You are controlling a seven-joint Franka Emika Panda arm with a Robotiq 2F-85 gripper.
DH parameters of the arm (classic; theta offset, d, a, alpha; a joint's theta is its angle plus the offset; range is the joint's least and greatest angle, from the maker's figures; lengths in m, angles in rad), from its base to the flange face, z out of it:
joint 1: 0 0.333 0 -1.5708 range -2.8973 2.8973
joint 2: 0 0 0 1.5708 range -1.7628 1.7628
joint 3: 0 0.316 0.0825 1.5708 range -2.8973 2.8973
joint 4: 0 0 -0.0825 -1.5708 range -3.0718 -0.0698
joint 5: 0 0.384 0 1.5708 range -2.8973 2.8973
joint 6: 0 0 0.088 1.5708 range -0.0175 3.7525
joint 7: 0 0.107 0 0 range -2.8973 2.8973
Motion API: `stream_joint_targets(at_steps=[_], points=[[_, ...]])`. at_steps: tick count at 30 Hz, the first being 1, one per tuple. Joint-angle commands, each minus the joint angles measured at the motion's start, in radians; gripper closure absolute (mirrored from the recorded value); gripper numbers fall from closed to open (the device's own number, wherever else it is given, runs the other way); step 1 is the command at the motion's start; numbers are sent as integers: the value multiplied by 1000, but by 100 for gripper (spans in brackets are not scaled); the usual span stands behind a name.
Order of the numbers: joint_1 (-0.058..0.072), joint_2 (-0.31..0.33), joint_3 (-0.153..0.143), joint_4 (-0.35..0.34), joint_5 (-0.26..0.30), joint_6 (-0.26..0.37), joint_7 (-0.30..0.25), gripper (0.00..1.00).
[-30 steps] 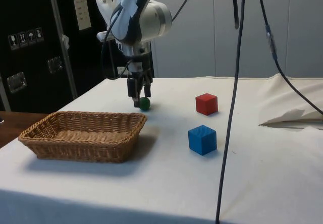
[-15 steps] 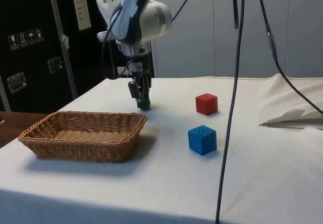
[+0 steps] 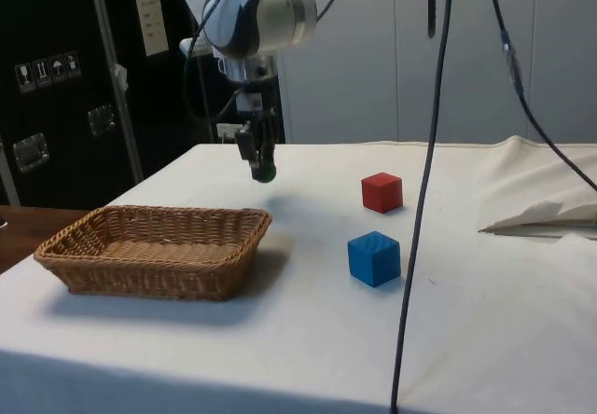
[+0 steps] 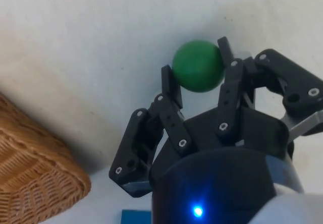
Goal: Place all non-red objects into the basket.
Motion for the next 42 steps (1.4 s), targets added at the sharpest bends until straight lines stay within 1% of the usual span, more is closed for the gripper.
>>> stream_joint_targets(at_steps=[1, 3, 4, 6, 12, 13, 14, 15, 19, 20, 21, 22, 26, 27, 30, 31, 32, 33, 38, 39, 40, 42], points=[[3, -9, -10, 2, -12, -18, 4, 100], [3, -24, -19, 4, -23, -36, 4, 100], [0, -15, -8, 0, -8, -18, 0, 100], [4, -33, -25, 6, -29, -46, 5, 100], [7, -70, -41, 16, -45, -91, 8, 100], [8, -77, -42, 17, -46, -97, 8, 100], [1, -70, -34, 17, -35, -86, 0, 100], [7, -83, -42, 18, -46, -102, 8, 100], [5, -108, -43, 22, -45, -129, 4, 100], [8, -114, -45, 23, -48, -134, 7, 100], [2, -110, -39, 22, -37, -124, 0, 100], [11, -120, -46, 24, -51, -138, 11, 100], [20, -146, -47, 25, -67, -154, 27, 100], [24, -158, -45, 27, -79, -162, 41, 100], [29, -171, -41, 30, -95, -172, 63, 100], [23, -174, -35, 26, -89, -165, 55, 100], [32, -176, -40, 32, -101, -176, 71, 100], [34, -181, -39, 34, -107, -181, 80, 100], [52, -201, -38, 57, -131, -214, 122, 100], [42, -193, -32, 56, -117, -203, 105, 100], [56, -205, -38, 61, -134, -220, 130, 100], [63, -219, -33, 70, -149, -236, 155, 100]])
